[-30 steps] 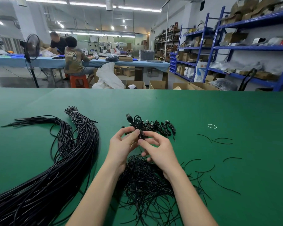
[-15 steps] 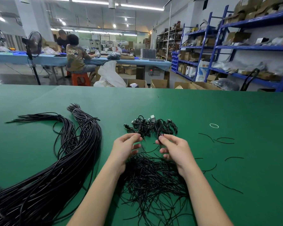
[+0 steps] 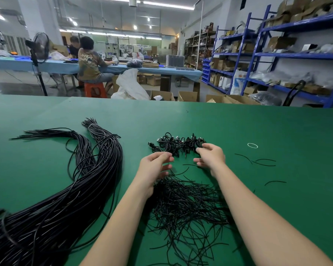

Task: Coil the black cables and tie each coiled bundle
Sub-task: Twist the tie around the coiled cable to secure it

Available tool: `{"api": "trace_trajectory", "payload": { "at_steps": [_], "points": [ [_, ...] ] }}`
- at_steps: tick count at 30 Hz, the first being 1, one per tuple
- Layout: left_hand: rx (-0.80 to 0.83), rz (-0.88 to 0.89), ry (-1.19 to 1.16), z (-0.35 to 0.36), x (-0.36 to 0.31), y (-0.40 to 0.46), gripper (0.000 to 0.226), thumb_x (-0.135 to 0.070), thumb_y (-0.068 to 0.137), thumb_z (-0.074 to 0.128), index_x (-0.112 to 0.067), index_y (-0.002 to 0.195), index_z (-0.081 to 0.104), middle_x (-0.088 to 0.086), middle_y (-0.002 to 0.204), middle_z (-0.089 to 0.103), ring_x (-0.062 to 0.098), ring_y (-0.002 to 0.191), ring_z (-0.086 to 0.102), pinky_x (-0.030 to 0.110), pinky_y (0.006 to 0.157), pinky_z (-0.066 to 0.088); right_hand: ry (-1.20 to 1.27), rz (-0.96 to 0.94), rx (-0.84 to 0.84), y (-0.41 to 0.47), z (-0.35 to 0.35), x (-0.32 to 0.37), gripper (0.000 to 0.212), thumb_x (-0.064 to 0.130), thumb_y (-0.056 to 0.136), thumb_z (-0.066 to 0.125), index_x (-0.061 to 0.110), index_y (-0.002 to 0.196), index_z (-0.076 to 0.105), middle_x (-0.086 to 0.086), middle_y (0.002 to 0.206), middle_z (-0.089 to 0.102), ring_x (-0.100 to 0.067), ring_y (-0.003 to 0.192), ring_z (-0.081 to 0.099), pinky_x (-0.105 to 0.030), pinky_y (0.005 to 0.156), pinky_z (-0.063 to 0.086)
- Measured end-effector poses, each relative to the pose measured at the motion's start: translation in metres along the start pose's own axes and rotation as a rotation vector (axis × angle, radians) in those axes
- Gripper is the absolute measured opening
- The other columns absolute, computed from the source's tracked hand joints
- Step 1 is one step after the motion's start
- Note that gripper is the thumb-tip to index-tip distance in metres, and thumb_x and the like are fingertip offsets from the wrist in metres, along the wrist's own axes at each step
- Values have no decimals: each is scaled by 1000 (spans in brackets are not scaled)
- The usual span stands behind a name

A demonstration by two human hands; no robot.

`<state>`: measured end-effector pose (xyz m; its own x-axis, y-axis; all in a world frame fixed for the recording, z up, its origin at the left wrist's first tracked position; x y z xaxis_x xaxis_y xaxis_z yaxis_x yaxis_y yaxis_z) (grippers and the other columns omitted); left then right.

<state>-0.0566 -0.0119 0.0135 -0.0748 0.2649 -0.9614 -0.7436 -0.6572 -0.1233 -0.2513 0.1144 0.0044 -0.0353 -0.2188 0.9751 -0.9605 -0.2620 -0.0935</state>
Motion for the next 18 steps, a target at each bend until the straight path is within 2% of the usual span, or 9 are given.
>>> {"api": "trace_trajectory", "payload": {
  "at_steps": [5, 8, 11, 12, 14, 18],
  "points": [
    [4, -6, 10, 0, 0, 0, 12, -18, 95, 64, -13, 98, 75, -1, 87, 77, 13, 74, 67, 20, 60, 54, -39, -83, 16, -26, -8, -2, 27, 12, 97, 64, 19, 122, 68, 2, 118, 69, -10, 62, 74, -21, 53, 56],
    [-1, 0, 9, 0, -1, 0, 12, -18, 95, 63, -14, 96, 75, -2, 86, 77, 12, 74, 67, 20, 60, 53, -113, -150, 107, -52, -1, 1, 15, 18, 97, 65, 25, 107, 72, 5, 102, 75, -6, 59, 71, -21, 52, 54],
    [-1, 6, 18, 1, -3, 0, 13, -17, 96, 62, -14, 94, 75, -2, 85, 77, 12, 72, 67, 20, 60, 52, -191, -234, 198, -78, 11, 0, 10, 25, 94, 68, 31, 94, 75, 12, 87, 76, -1, 65, 70, -27, 67, 60],
    [1, 11, 16, 1, -4, -1, 13, -16, 96, 62, -14, 94, 75, -2, 85, 76, 11, 71, 66, 21, 61, 52, -230, -276, 193, -84, 14, 1, 10, 27, 93, 69, 33, 90, 76, 16, 82, 75, 4, 68, 68, -20, 69, 57],
    [2, 21, 27, 0, -7, -1, 13, -16, 95, 62, -14, 94, 75, -2, 85, 76, 11, 70, 66, 22, 63, 51, -305, -358, 146, -93, 18, 12, 14, 30, 92, 69, 36, 82, 76, 23, 77, 72, 15, 73, 62, -2, 60, 42],
    [-8, 16, 14, -1, -8, -2, 12, -15, 94, 63, -15, 91, 74, -2, 82, 75, 12, 70, 64, 22, 63, 50, -301, -449, 141, -106, 21, 37, 15, 27, 92, 69, 34, 81, 77, 24, 76, 72, 17, 75, 62, 3, 58, 39]
  ]
}}
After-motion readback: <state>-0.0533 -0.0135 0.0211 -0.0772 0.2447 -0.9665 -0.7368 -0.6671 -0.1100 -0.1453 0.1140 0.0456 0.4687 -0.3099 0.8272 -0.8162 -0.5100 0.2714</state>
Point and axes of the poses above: each hand's wrist, its own y-axis towards the middle knuckle, its own z-axis out of the palm, x = y × z, the point moved 7 cm from there along y, towards the middle knuckle
